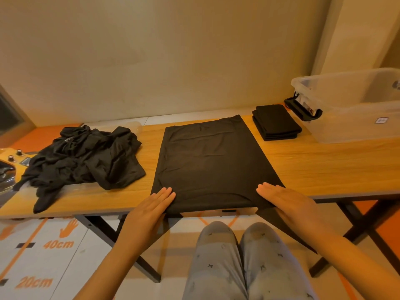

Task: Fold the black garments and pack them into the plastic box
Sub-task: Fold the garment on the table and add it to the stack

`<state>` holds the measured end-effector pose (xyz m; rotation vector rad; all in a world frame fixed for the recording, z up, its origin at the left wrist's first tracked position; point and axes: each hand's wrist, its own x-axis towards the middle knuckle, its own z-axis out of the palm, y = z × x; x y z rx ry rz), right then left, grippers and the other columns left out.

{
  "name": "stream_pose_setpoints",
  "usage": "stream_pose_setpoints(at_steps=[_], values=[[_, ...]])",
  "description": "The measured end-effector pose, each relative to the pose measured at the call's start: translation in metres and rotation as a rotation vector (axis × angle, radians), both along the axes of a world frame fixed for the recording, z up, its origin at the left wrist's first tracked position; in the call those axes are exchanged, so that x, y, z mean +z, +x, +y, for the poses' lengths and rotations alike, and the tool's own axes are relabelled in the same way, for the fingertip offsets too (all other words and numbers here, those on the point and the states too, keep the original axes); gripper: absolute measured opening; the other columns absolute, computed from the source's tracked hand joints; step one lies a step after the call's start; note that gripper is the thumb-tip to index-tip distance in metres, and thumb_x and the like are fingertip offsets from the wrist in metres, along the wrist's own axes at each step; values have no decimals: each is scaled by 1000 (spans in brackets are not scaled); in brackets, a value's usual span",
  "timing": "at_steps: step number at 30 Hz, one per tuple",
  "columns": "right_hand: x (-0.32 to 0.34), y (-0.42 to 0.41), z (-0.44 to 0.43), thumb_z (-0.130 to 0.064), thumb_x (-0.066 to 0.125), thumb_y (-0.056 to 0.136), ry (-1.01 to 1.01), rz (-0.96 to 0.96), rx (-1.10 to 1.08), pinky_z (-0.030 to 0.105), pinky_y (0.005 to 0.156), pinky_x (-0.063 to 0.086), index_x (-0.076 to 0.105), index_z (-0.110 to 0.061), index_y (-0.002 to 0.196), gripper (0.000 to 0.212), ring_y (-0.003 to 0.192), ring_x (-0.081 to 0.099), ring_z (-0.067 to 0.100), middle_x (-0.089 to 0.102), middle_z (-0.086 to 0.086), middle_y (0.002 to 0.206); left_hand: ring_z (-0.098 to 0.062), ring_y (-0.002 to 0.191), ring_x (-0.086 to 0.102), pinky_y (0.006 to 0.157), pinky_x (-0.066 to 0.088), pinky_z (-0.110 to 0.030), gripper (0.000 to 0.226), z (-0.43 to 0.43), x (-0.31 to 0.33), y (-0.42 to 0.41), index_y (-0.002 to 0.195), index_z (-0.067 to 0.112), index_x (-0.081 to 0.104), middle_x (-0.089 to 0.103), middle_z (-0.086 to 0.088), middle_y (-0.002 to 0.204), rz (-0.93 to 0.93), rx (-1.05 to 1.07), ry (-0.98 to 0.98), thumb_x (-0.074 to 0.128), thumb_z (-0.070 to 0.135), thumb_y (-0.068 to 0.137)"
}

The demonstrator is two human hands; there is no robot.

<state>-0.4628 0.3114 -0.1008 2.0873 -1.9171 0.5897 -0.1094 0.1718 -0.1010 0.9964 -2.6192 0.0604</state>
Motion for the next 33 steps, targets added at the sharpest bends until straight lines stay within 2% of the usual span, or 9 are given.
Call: stream_pose_setpoints(at_steps=[5,8,12,15,19,26,29,31,33], values=[[6,-12,4,-10,82,71,60,-109,15,27,90,41,59,-20,128,62,113,63,21,63,2,126,3,133,24,111,8,-9,79,0,1,9,139,31,42,36,11,145,66,-31,125,71,-7,76],[-4,-17,-1,-25,85,67,108,-35,67,32,96,44,52,-21,134,75,123,55,20,56,1,136,1,133,30,110,19,-14,72,1,-1,11,136,35,40,36,13,146,130,-22,124,66,-5,83],[-18,-18,-8,-7,90,58,98,-14,94,33,100,39,42,-19,138,94,129,46,19,52,4,139,-14,132,40,109,25,-21,81,1,-4,9,138,25,43,40,5,145,57,-33,85,79,-2,71],[-21,-25,-8,-3,90,57,60,29,144,33,100,39,37,-20,142,101,132,39,16,49,3,142,-18,133,35,115,4,-17,99,-2,-8,9,141,14,40,41,-5,146,-46,-36,23,87,-6,55],[-22,-31,-3,8,87,53,-16,40,188,36,97,41,40,-19,138,101,130,41,17,53,6,138,-21,137,32,119,6,-24,113,-7,-16,11,147,14,26,30,-3,151,-72,-58,-43,82,-15,53],[-20,-36,-2,7,82,61,-11,46,224,35,99,40,38,-19,139,93,132,38,17,50,6,140,-16,139,28,119,7,-20,86,-6,-10,18,147,17,31,34,-3,151,-68,-86,-21,76,-1,75],[-18,-35,0,-6,73,79,-14,29,230,37,99,42,38,-19,140,73,133,38,16,49,5,141,-16,140,29,119,8,-20,47,-9,-8,21,150,24,21,27,2,154,-74,-121,-45,27,34,104],[-17,-36,0,-22,52,93,-47,82,253,36,99,43,37,-19,141,51,133,38,16,49,5,142,-18,139,30,118,10,-22,55,-14,-7,24,150,23,21,29,-1,153,-126,-129,-57,44,29,100],[-16,-39,0,-22,58,91,-47,107,262,33,100,42,37,-18,141,54,134,37,16,47,5,143,-19,138,30,117,11,-25,96,-19,-8,24,148,18,24,32,-6,151,-176,-152,-66,79,3,72]])
